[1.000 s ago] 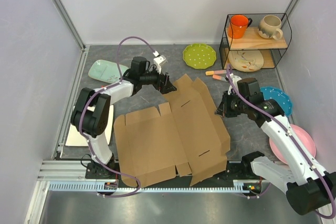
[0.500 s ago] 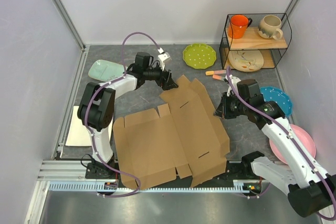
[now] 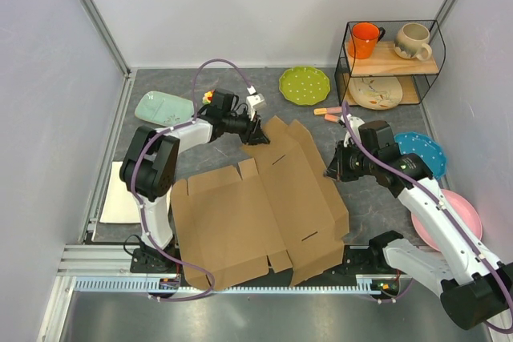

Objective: Fold the paper box

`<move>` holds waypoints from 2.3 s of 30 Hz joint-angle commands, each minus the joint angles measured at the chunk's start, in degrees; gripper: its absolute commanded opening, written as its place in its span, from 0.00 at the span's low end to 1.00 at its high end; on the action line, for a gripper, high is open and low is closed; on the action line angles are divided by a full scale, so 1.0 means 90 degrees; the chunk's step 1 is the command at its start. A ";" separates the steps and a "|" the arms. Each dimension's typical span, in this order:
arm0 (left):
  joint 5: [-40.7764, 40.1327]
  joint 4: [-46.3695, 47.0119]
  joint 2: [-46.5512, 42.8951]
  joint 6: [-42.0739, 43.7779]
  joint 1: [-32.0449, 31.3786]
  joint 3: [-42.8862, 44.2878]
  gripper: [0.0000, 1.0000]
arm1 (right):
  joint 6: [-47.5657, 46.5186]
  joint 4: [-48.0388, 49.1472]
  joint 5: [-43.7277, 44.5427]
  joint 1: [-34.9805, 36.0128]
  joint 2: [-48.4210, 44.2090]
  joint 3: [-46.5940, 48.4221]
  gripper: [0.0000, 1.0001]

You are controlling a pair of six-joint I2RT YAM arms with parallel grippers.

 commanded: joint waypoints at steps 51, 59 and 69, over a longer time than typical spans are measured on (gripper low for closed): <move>-0.3812 0.1046 -0.4162 -0.2383 0.0312 -0.3470 0.02 | 0.0807 0.4914 0.0603 0.0073 -0.1094 -0.1434 0.96; -0.3890 0.1525 -0.3733 -0.1357 0.0312 -0.3374 0.02 | -0.0210 0.3859 0.0825 0.0160 0.1358 0.0510 0.94; -0.3851 0.1203 -0.3088 -0.1083 0.0127 -0.2953 0.02 | -0.1518 0.4122 0.1500 0.0551 0.2744 0.1750 0.95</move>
